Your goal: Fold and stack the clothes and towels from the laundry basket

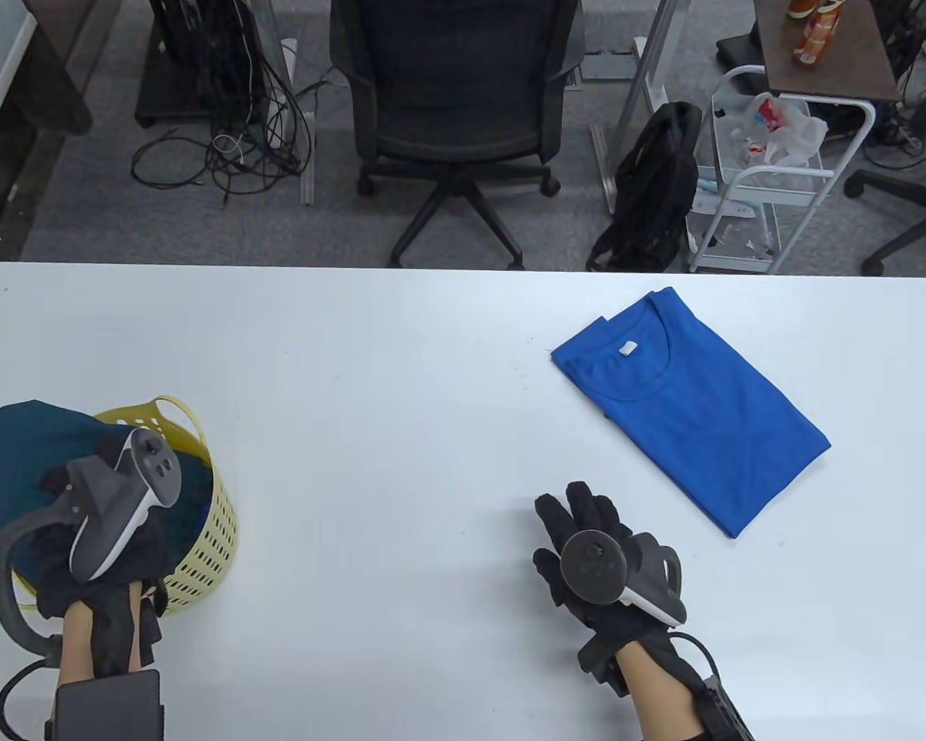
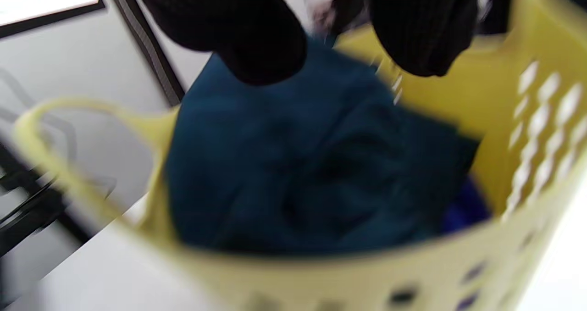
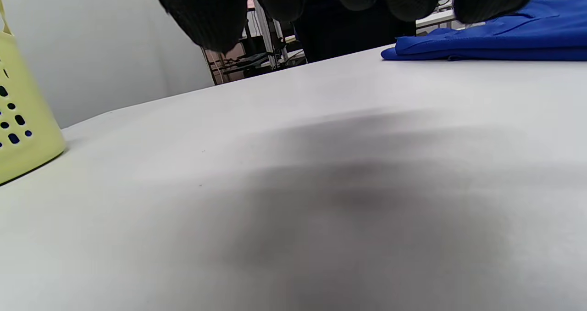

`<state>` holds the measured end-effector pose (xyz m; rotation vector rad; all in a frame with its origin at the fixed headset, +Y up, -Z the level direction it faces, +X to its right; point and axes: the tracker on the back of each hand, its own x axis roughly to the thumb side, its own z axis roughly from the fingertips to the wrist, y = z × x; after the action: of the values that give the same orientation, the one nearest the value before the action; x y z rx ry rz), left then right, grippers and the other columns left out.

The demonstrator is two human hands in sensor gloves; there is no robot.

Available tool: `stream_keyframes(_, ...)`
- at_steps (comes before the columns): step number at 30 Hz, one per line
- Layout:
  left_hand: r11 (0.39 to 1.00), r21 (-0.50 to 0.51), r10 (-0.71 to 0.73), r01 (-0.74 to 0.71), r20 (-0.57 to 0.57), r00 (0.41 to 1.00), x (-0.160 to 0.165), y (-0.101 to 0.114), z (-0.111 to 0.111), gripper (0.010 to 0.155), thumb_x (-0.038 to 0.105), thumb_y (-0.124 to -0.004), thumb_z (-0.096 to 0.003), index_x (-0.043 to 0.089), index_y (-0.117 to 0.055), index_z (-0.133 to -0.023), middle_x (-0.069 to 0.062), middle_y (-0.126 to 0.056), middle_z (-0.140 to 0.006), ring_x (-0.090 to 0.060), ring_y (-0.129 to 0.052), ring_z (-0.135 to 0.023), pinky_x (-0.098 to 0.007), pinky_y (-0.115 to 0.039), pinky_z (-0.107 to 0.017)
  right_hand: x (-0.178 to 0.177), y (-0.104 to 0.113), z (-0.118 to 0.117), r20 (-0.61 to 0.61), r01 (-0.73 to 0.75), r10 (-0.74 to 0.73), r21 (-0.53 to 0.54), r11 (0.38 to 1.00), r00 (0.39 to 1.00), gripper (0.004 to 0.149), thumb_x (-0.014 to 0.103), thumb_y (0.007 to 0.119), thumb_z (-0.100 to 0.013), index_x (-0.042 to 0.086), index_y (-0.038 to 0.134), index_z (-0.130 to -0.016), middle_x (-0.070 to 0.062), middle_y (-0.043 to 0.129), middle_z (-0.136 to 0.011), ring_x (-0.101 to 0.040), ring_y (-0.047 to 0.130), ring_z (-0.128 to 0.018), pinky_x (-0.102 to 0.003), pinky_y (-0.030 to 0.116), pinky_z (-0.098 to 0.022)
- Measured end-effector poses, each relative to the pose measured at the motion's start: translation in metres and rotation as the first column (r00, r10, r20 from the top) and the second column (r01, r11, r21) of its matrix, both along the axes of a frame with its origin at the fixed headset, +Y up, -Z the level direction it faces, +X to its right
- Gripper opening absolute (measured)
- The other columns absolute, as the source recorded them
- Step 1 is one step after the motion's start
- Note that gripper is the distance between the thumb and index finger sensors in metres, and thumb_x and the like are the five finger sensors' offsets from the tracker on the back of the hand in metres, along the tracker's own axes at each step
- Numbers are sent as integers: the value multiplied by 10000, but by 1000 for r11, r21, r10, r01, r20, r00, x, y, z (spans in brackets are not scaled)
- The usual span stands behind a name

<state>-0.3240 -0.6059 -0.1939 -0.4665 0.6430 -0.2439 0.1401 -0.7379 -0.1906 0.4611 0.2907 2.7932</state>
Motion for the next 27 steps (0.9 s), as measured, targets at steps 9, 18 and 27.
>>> stream_keyframes(9,965,-137,223,-225,-33,974,-16,-48,-20,896,437,-871,-513,124,-425,-1225,-264,-421,-1267,-362,-827,-1004,-522,-774,-704,-10,-9,-1,-52,-11,10,-19,1000,999,674,328,668,-655,59,361,-1191,-385,245,-1175,-662,352,-988,-793,471,-648)
stream_keyframes(18,997,74,-22,17,62,998,1,-27,-23,745,396,-915,-521,199,-555,-1143,4,-916,-786,-17,-967,-502,-355,-940,-509,-5,-12,-3,-40,11,-12,-9,1000,999,721,334,673,-652,-25,336,-1179,-382,241,-1172,-658,353,-988,-792,473,-646)
stream_keyframes(27,518,853,-179,67,31,983,48,71,3,388,328,-672,-665,229,-713,-1038,-93,-796,-803,-21,-1022,-506,-314,-982,-433,0,-10,-6,-31,79,-80,-8,997,996,715,341,667,-652,-17,343,-1179,-387,243,-1169,-655,352,-990,-790,474,-647)
